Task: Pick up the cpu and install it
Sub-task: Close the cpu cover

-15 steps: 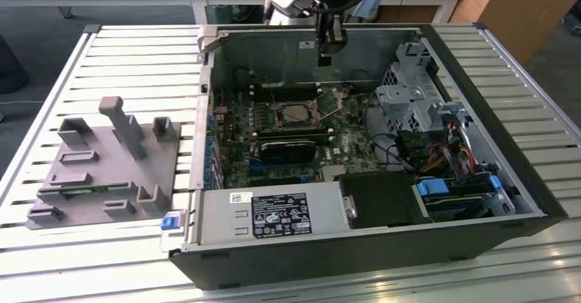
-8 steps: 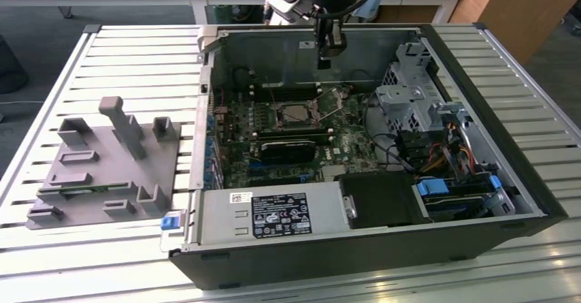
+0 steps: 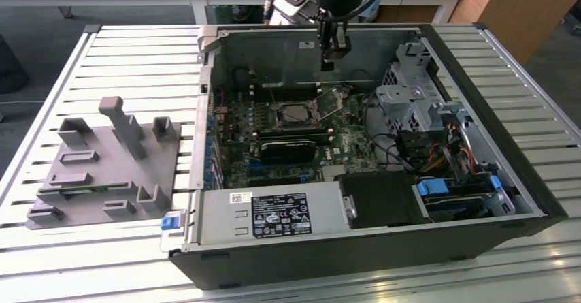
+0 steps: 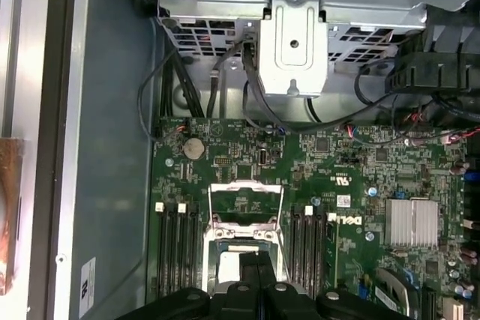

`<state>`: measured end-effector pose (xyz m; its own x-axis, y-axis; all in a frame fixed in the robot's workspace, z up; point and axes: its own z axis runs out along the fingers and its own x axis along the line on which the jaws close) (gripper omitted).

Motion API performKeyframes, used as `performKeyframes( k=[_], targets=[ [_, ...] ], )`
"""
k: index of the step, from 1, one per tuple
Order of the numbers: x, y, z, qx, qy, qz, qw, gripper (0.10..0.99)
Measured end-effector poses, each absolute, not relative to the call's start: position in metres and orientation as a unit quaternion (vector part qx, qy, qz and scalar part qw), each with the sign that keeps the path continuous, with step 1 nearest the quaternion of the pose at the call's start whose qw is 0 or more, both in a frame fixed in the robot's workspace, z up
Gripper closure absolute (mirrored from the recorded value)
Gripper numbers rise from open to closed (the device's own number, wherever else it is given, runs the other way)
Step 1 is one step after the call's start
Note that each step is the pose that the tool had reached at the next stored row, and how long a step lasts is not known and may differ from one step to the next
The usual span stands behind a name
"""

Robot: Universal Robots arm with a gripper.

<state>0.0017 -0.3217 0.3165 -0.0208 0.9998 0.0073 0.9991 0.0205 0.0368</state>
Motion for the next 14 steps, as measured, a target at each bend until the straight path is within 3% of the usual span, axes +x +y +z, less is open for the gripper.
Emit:
performKeyframes(
  k=[14],
  targets=[
    [0.010, -0.321, 0.298, 0.700, 0.714, 0.015, 0.010, 0.980]
  ],
)
